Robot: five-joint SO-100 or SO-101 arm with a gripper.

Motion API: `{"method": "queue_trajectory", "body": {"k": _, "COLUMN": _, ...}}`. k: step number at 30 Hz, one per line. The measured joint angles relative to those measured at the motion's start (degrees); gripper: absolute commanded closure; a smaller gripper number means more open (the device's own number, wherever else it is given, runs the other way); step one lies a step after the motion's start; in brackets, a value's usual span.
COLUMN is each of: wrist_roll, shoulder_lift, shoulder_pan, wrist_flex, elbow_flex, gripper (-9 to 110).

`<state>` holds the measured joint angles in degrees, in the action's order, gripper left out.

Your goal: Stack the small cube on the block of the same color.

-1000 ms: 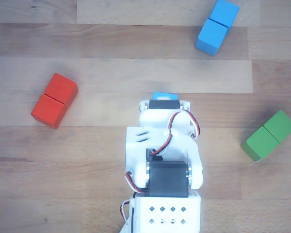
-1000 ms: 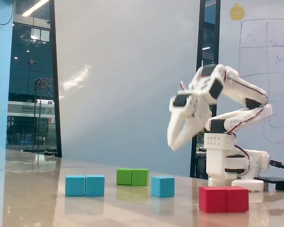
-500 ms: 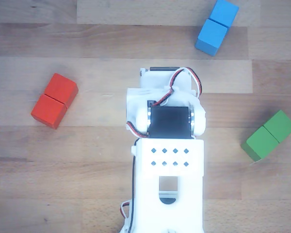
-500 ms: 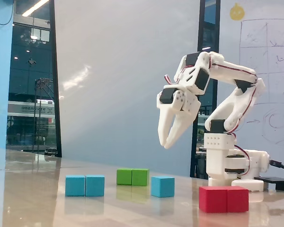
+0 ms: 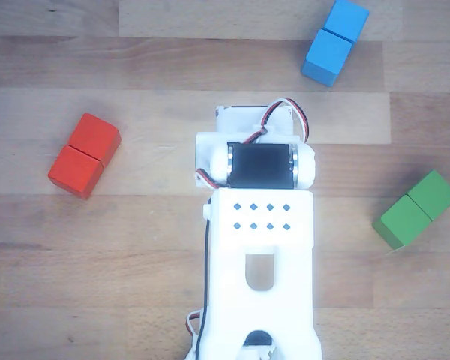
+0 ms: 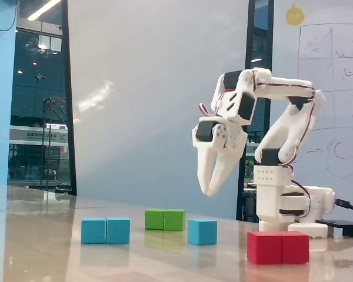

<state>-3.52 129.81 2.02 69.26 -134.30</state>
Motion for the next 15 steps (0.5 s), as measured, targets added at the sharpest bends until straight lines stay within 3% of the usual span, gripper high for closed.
{"method": "queue_trajectory", "body": {"k": 10, "wrist_roll": -1.14, "shoulder_lift": -8.96, "shoulder_pan": 0.00, "wrist_flex": -1.23, "elbow_flex": 0.00, "gripper": 77}}
{"method": "queue_trajectory", "body": {"k": 15, "wrist_roll": -1.14, "shoulder_lift": -9.58, "shoulder_pan": 0.00, "wrist_flex": -1.23, "elbow_flex": 0.00, "gripper": 74}}
